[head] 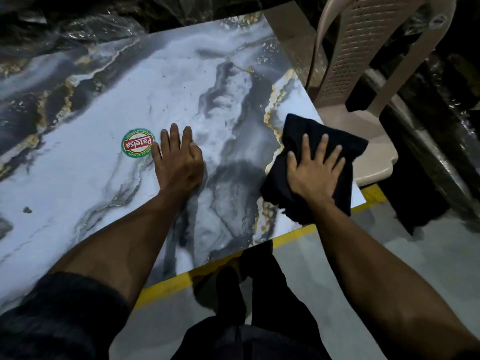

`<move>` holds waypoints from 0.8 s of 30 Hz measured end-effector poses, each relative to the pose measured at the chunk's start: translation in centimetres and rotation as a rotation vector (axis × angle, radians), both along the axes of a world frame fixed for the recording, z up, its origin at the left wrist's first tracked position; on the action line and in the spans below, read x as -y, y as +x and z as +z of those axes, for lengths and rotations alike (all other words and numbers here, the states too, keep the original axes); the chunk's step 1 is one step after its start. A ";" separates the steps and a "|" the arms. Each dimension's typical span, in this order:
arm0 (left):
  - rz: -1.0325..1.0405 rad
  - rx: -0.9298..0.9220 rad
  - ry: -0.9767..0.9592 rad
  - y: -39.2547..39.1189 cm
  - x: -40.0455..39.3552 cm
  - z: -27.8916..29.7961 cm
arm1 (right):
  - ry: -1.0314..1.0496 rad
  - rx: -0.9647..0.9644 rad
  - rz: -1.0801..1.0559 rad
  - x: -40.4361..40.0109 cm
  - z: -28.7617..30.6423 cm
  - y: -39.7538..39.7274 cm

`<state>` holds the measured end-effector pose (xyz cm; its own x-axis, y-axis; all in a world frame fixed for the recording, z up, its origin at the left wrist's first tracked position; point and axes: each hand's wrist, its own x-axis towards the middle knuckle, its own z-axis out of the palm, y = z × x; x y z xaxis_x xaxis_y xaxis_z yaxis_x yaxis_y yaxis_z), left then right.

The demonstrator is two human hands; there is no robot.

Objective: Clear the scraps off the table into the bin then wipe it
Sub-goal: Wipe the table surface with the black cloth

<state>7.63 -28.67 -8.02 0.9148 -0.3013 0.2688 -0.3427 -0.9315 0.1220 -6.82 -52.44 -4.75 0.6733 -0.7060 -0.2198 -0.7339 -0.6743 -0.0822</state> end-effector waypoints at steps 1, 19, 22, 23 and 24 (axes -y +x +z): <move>-0.005 0.011 0.005 0.0 0.0 0.0 | -0.002 0.000 0.015 -0.2 0.1 1.3; -0.010 -0.167 -0.037 0.0 -0.1 1.5 | -0.035 -0.006 0.049 -4.3 -0.5 -4.3; -0.009 -0.189 -0.032 -0.1 -0.1 1.5 | -0.017 0.018 -0.012 -0.7 -0.2 -1.0; -0.004 -0.194 -0.027 -0.1 0.0 1.6 | -0.016 0.024 -0.008 0.2 -0.2 0.4; 0.002 -0.199 -0.022 -0.1 0.0 1.6 | -0.016 0.029 0.000 0.8 -0.2 2.0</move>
<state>7.54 -28.71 -6.38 0.9512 -0.2956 0.0888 -0.3079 -0.9284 0.2077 -4.80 -53.24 -4.94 0.6796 -0.7089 -0.1886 -0.7310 -0.6761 -0.0928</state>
